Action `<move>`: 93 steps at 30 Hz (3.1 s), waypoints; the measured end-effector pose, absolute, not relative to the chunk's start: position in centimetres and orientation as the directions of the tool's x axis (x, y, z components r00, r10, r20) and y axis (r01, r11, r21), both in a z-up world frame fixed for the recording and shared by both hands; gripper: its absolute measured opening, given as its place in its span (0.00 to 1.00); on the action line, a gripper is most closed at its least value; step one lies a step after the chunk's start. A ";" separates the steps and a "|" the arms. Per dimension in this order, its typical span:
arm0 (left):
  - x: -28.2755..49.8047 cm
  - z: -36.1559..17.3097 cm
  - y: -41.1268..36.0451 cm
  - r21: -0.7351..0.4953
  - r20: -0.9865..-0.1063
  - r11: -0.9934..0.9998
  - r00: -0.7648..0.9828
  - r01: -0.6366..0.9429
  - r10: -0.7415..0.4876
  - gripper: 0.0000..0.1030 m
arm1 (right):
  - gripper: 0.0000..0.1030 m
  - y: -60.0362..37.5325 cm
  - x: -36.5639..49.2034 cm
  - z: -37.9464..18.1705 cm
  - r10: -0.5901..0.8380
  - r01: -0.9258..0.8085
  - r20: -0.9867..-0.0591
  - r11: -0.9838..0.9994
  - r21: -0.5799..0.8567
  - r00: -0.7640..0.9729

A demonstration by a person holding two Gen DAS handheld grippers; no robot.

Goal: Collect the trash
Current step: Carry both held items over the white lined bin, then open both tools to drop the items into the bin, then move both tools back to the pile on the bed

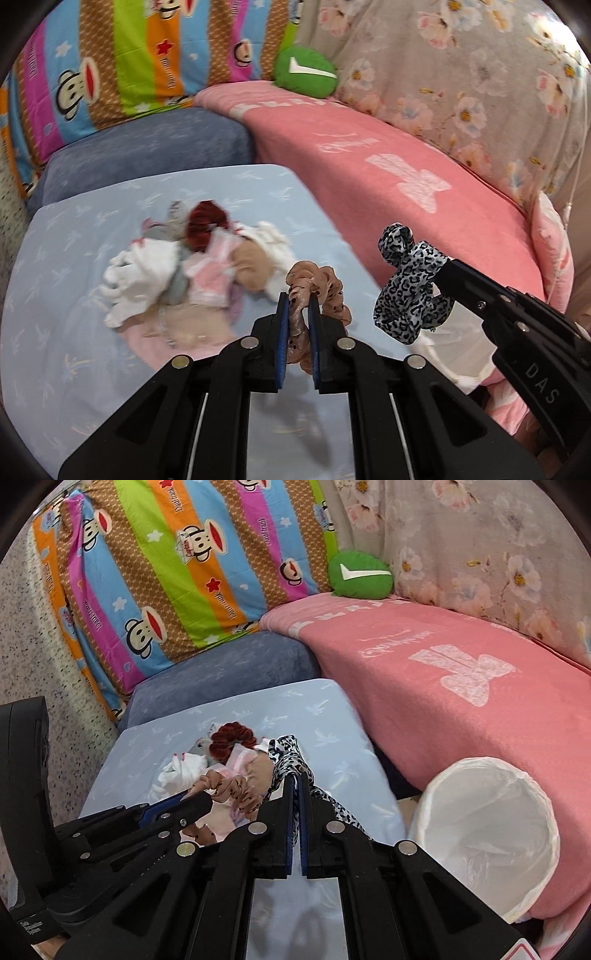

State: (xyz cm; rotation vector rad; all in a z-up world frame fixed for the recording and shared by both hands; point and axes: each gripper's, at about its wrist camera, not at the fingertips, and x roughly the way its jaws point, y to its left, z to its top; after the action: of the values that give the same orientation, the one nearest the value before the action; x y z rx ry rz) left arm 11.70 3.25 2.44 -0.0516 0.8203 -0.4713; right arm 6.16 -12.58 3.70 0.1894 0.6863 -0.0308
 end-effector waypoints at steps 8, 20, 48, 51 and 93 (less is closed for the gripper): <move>9.9 3.1 -4.8 -0.213 -0.686 0.828 0.523 0.519 -0.505 0.10 | 0.02 -21.8 2.4 3.0 -0.077 0.259 -0.639 0.946 0.196 0.765; 8.6 2.6 -12.8 -0.214 -0.702 0.740 0.426 0.637 -0.570 0.12 | 0.06 -29.5 -0.6 0.9 -0.149 0.405 -0.673 0.882 0.241 0.725; 9.8 1.5 -10.2 -0.199 -0.724 0.832 0.494 0.518 -0.481 0.59 | 0.25 -28.2 0.8 0.5 -0.129 0.374 -0.673 0.898 0.233 0.728; 9.9 1.6 -9.4 -0.194 -0.722 0.841 0.507 0.506 -0.471 0.59 | 0.25 -27.1 1.1 0.7 -0.115 0.354 -0.672 0.907 0.230 0.731; 15.9 -1.3 9.5 -0.191 -0.754 0.970 0.610 0.153 -0.245 0.83 | 0.44 -9.8 9.8 -0.9 0.072 0.076 -0.723 0.982 0.171 0.687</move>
State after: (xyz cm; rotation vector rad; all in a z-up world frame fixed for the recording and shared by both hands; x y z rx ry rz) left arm 15.92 9.53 -1.29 -0.1111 0.8858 -0.2300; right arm 9.77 -9.81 -0.89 0.1935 0.8152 -0.0023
